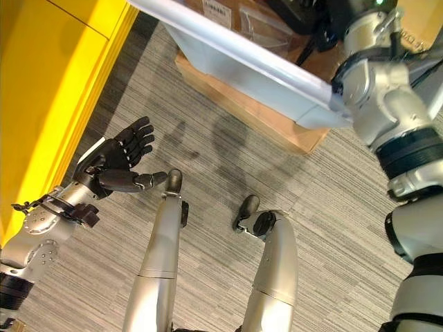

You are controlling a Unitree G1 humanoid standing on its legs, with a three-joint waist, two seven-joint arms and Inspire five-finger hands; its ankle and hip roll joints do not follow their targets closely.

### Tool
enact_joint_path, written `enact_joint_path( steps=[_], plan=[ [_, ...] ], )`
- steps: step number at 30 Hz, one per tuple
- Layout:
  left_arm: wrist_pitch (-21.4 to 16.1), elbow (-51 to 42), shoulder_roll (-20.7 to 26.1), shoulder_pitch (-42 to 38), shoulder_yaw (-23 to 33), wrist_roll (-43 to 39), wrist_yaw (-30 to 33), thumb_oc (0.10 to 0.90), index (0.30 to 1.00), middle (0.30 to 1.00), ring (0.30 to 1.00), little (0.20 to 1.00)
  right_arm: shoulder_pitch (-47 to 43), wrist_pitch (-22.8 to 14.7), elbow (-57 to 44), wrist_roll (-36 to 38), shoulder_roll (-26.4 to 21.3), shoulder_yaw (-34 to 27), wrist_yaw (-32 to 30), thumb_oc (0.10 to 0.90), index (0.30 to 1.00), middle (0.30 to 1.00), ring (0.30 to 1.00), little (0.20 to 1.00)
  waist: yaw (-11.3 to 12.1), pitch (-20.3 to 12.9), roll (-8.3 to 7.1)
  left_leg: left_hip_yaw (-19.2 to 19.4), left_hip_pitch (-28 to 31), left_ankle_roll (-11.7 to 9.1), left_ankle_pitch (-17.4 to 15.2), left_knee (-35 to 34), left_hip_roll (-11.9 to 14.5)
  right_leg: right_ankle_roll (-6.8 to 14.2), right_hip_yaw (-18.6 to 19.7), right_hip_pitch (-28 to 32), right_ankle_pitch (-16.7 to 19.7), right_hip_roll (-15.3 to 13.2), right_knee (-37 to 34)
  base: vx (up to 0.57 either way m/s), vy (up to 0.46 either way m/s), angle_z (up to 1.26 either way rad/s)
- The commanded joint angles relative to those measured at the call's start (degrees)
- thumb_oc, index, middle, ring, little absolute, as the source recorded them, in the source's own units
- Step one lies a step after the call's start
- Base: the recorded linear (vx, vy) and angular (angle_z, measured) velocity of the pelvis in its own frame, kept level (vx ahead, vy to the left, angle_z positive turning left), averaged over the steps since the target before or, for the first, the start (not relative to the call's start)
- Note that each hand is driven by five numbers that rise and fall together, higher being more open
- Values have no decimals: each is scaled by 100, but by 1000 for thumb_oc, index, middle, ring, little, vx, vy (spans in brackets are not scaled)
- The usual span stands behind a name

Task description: Move parts from the plastic box to the shelf.

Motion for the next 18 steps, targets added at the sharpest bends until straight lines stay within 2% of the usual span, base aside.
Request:
enact_joint_path(
  steps=[1,4,10,18],
  plan=[
    [-605,-737,-217,56,254,238,30,900,1000,1000,1000,1000,-246,-137,-512,-83,232,-495,-782,400,300,300,300,300,-83,-38,26,-73,566,98,144,-673,556,380,477,652,-273,334,-236,-32,75,-9],
    [-618,-826,-442,70,191,412,90,900,1000,1000,1000,1000,216,-315,-800,-204,457,-952,-902,400,300,300,300,300,-145,-38,16,91,1124,3,303,-1263,694,469,474,1149,-103,370,-771,-67,111,-5],
    [-634,-970,-774,139,128,681,104,900,1000,1000,1000,1000,888,-606,-1310,-152,636,-1504,-1140,400,300,300,300,300,-245,-38,-19,314,1904,-132,511,-1975,852,584,475,1850,106,412,-1435,-54,87,-5],
    [-668,-1029,-1131,91,40,867,148,900,1000,1000,1000,1000,1688,-998,-1776,-499,975,-2179,-1183,400,300,300,300,300,-375,-38,58,575,2886,-172,524,-2528,738,709,620,2798,326,531,-2233,-30,124,-7]
  ],
)
